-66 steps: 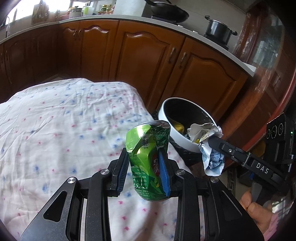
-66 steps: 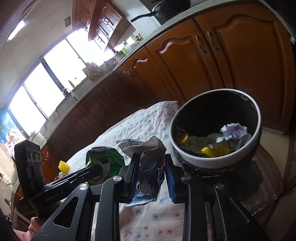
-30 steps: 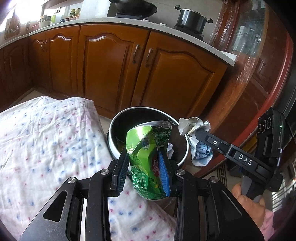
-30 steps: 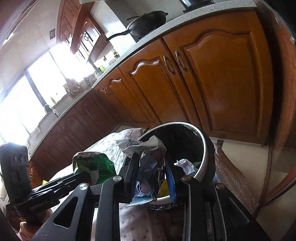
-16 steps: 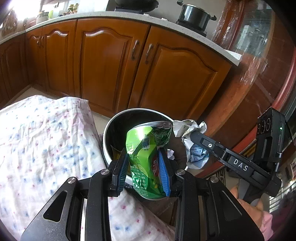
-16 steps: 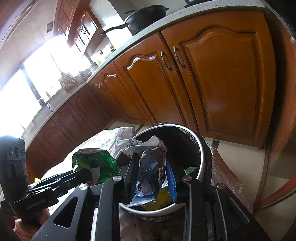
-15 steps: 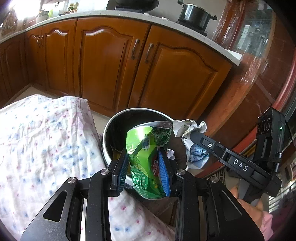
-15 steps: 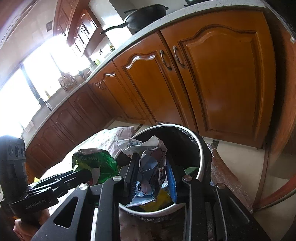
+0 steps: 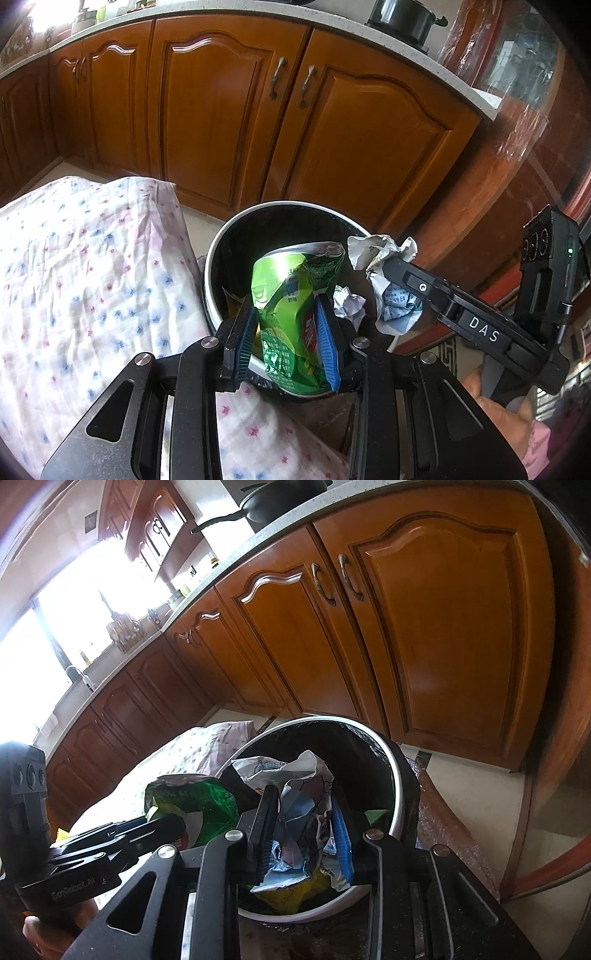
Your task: Collect trash
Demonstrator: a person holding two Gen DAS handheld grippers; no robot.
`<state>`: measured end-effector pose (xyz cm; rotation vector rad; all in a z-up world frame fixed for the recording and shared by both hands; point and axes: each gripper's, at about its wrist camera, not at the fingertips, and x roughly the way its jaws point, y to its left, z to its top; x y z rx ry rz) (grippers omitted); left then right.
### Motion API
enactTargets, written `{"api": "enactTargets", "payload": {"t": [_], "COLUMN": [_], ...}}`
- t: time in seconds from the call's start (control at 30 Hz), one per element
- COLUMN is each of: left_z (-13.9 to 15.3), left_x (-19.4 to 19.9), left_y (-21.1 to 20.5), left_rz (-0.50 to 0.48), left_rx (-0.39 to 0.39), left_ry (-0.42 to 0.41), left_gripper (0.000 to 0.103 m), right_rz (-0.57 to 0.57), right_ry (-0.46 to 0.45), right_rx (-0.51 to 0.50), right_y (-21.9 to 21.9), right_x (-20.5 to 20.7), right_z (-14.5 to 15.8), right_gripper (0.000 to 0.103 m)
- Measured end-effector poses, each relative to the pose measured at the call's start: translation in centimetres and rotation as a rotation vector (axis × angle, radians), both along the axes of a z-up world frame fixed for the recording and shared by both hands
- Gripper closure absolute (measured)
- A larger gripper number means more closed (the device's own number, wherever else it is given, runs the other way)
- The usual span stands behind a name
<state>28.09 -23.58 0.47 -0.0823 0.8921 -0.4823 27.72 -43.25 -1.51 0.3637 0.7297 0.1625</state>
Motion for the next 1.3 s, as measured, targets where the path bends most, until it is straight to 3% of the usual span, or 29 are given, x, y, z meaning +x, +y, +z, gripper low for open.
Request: {"api": "enactTargets", "payload": {"t": [0.43, 0.6, 0.67, 0.73, 0.8, 1.0, 1.3], "left_z": [-0.5, -0.6, -0.5, -0.3, -0.1, 0.6, 1.2], "left_x": [1.1, 1.6, 1.8, 1.6, 1.3, 0.7, -2.1], "left_y": [-1.2, -1.4, -1.3, -1.1, -0.8, 0.8, 4.9], "left_rz": [-0.007, -0.010, -0.015, -0.012, -0.006, 0.018, 0.075], "left_rx": [0.019, 0.011, -0.005, -0.007, -0.014, -0.045, -0.108], "left_ry": [0.026, 0.045, 0.058, 0.048, 0.035, 0.020, 0.004], "left_gripper": [0.073, 0.072, 0.066, 0.052, 0.047, 0.048, 0.047], "right_rz": [-0.002, -0.003, -0.010, -0.014, -0.018, -0.021, -0.037], "right_ry": [0.033, 0.044, 0.041, 0.036, 0.030, 0.006, -0.060], "right_rx": [-0.021, -0.010, -0.004, 0.003, 0.007, 0.015, 0.051], "right_y": [0.2, 0.2, 0.1, -0.1, -0.1, 0.3, 1.6], "right_x": [1.2, 1.6, 1.5, 1.3, 1.1, 0.2, -3.8], "right_z": [-0.8, -0.9, -0.8, -0.8, -0.6, 0.2, 1.6], "right_gripper": [0.071, 0.056, 0.048, 0.046, 0.046, 0.042, 0.019]}}
